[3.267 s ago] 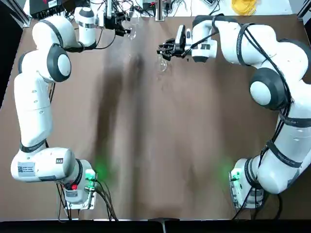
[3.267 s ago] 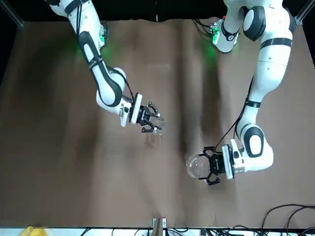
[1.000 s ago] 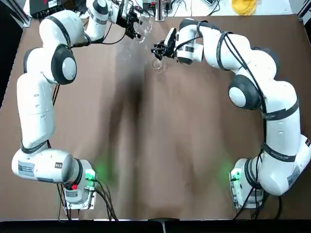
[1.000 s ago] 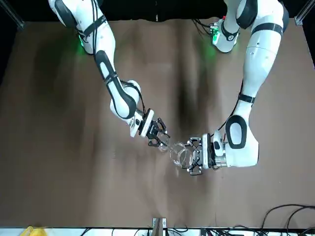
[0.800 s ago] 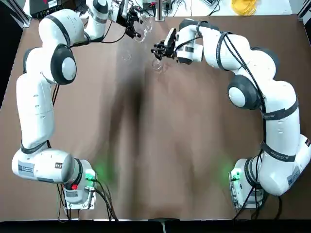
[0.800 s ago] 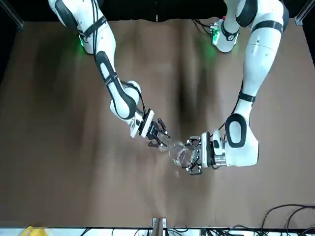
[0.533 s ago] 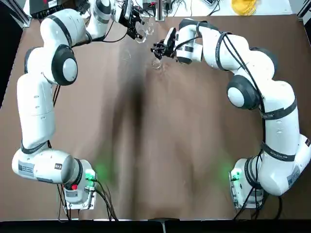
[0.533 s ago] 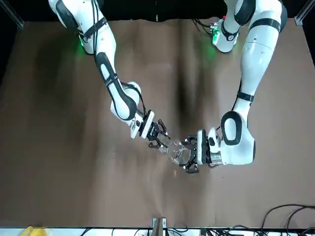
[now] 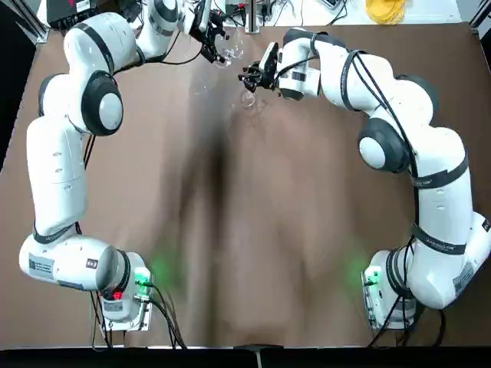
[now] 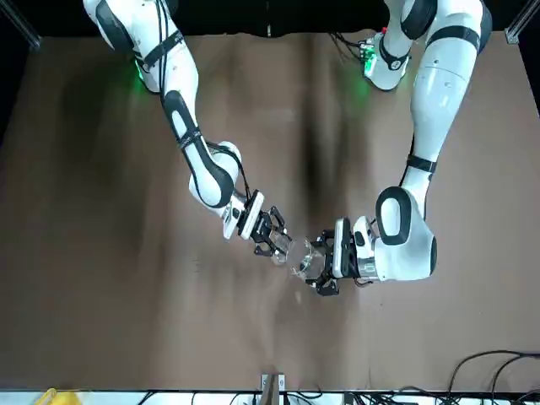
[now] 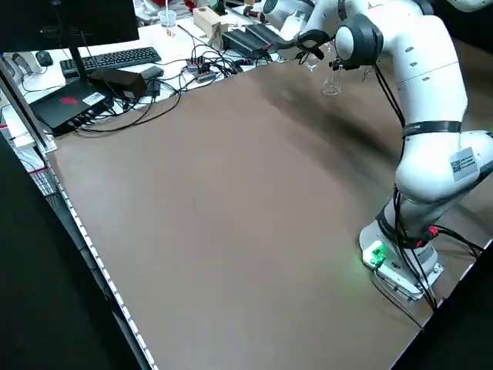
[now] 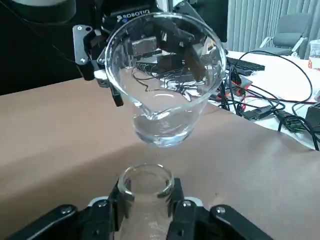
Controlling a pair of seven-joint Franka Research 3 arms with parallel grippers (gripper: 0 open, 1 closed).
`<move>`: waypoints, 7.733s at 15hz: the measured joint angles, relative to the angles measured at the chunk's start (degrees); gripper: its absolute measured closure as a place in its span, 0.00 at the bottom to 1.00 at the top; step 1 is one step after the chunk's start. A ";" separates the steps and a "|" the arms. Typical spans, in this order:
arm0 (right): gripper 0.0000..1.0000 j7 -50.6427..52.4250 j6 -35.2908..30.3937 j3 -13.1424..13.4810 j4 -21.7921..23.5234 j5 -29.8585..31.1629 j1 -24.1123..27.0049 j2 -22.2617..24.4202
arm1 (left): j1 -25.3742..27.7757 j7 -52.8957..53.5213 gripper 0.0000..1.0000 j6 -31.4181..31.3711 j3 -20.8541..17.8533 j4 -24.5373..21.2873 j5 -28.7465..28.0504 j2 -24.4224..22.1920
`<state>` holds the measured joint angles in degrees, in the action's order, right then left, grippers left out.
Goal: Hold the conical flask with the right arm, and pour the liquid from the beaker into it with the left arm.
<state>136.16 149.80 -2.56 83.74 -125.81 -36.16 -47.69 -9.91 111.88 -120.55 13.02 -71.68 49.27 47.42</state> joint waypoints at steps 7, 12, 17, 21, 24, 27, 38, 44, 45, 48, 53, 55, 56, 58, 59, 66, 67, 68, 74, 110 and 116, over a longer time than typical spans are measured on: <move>0.61 0.03 0.05 -0.08 -0.05 -0.38 -0.09 -0.02 | -1.77 0.00 0.04 -4.20 -0.02 -0.02 -2.42 -0.07; 0.61 0.03 0.09 -0.08 -0.23 -0.84 -0.10 -0.02 | -2.60 0.00 0.04 -4.54 -0.01 -0.03 -4.91 -0.93; 0.61 0.03 0.10 -0.04 -0.29 -0.98 -0.07 -0.02 | -2.86 0.00 0.04 -4.54 -0.01 -0.43 -7.61 -2.10; 0.61 0.03 0.10 -0.04 -0.29 -1.00 -0.07 -0.02 | -3.15 0.00 0.04 -5.28 0.00 -0.94 -9.41 -2.55; 0.61 0.03 0.10 -0.04 -0.30 -1.01 -0.07 -0.02 | -3.27 0.00 0.04 -6.89 0.01 -3.02 -9.99 -3.49; 0.61 0.03 0.10 -0.05 -0.30 -1.03 -0.07 -0.02 | -3.42 0.00 0.04 -8.10 0.02 -4.63 -10.02 -4.41; 0.61 0.03 0.10 -0.11 -0.30 -1.04 -0.11 -0.02 | -4.92 -0.17 0.04 -11.01 0.01 -7.17 -14.00 -6.80; 0.61 0.03 0.10 -0.11 -0.30 -1.05 -0.12 -0.03 | -5.56 -0.60 0.04 -12.58 0.00 -8.05 -15.31 -7.47; 0.61 0.03 0.10 -0.12 -0.30 -1.05 -0.12 -0.03 | -5.84 -1.17 0.04 -13.33 0.00 -8.55 -15.98 -7.65; 0.61 0.03 0.10 -0.12 -0.30 -1.05 -0.14 -0.03 | -6.34 -2.29 0.04 -14.55 -0.02 -9.75 -17.82 -8.29; 0.61 0.03 0.10 -0.13 -0.30 -1.05 -0.17 -0.03 | -6.36 -2.95 0.04 -14.71 -0.21 -9.92 -20.00 -8.89; 0.61 0.04 0.10 -0.13 -0.30 -1.05 -0.17 -0.03 | -6.36 -3.24 0.04 -14.73 -0.21 -9.95 -20.94 -9.44; 0.61 0.04 0.10 -0.13 -0.30 -1.05 -0.17 -0.04 | -6.37 -3.58 0.04 -14.74 -0.21 -10.01 -21.16 -9.77; 0.61 0.04 0.10 -0.13 -0.30 -1.05 -0.17 -0.05 | -6.44 -5.70 0.04 -14.73 -0.21 -10.15 -23.47 -10.21; 0.61 0.04 0.10 -0.13 -0.30 -1.05 -0.17 -0.05 | -6.47 -6.77 0.04 -14.73 -0.21 -10.19 -24.59 -10.22; 0.61 0.04 0.10 -0.14 -0.30 -1.05 -0.17 -0.09 | -7.43 -8.66 0.04 -15.48 -0.19 -10.31 -26.18 -10.23; 0.61 0.04 0.10 -0.14 -0.30 -1.05 -0.17 -0.09 | -7.51 -9.05 0.04 -15.53 -0.19 -10.35 -26.55 -10.23; 0.61 0.04 0.10 -0.14 -0.30 -1.05 -0.17 -0.10 | -7.55 -9.75 0.04 -15.57 -0.19 -10.37 -27.50 -10.23; 0.61 0.04 0.10 -0.26 -0.30 -1.05 -0.30 -0.10 | -7.76 -16.82 0.04 -16.06 -0.17 -10.38 -34.88 -10.37; 0.61 0.06 1.28 -0.35 -2.05 -2.73 -0.74 -0.31 | -9.35 -19.35 0.04 -14.42 0.08 -10.74 -42.33 -12.88; 0.61 0.06 1.29 -0.35 -2.06 -2.75 -0.75 -0.32 | -9.92 -20.95 0.04 -14.17 0.07 -10.88 -43.37 -12.88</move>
<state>136.22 151.09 -2.91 81.67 -128.56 -36.91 -48.01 -19.83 90.93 -134.72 13.09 -82.56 5.91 34.54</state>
